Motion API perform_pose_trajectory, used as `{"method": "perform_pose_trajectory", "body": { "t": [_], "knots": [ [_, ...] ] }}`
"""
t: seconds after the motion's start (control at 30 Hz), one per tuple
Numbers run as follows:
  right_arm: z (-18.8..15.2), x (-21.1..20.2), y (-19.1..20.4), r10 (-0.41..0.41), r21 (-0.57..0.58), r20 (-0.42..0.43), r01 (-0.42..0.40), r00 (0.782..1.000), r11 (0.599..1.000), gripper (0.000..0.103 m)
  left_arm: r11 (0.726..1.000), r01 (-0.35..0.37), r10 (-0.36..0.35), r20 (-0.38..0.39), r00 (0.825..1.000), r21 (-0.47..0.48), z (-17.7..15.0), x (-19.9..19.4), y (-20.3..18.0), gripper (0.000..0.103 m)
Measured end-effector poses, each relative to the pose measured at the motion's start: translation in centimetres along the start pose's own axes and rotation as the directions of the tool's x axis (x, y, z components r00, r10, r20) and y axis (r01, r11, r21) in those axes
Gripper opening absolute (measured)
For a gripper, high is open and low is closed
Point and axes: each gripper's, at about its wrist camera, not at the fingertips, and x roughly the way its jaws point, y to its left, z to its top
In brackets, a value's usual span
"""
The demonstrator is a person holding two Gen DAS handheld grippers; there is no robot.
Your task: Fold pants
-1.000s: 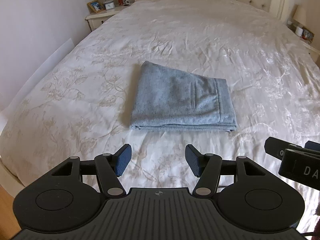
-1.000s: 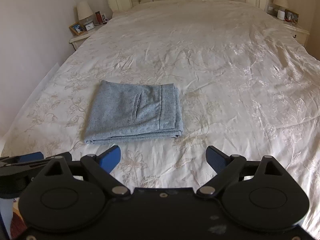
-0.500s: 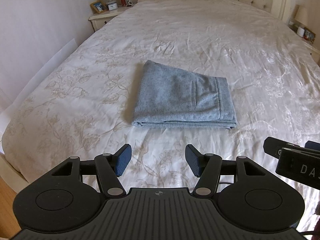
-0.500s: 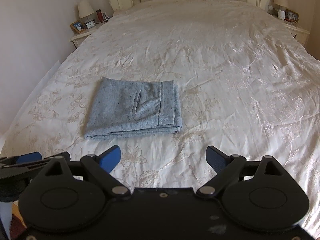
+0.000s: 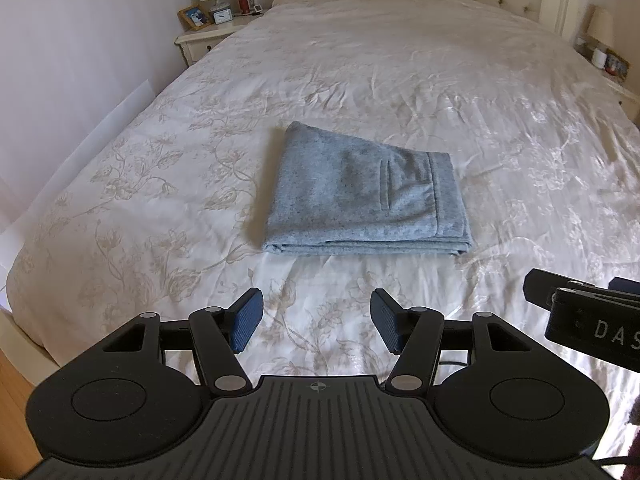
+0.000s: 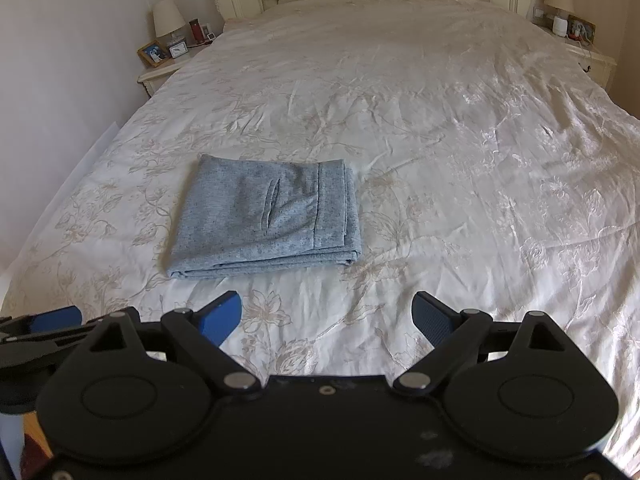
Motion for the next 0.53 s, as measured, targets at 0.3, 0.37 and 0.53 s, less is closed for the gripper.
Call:
{"method": "perform_pose_trajectory", "body": {
  "t": [0.3,0.37,0.53],
  "knots": [
    [0.1,0.4,0.0,-0.001,0.001,-0.010,0.001,1.000,1.000,0.097,1.000,0.005,-0.005,-0.003,1.000,0.002,0.0,0.1,0.0,0.058],
    [0.1,0.5,0.1,-0.003,0.004,-0.011,0.003,1.000,1.000,0.097,1.000,0.005,-0.005,-0.003,1.000,0.002,0.0,0.1,0.0,0.058],
    [0.2,1.0,0.3,-0.003,0.009,-0.019,0.003,1.000,1.000,0.097,1.000,0.005,-0.005,-0.006,1.000,0.004,-0.1,0.3,0.1,0.058]
  ]
}}
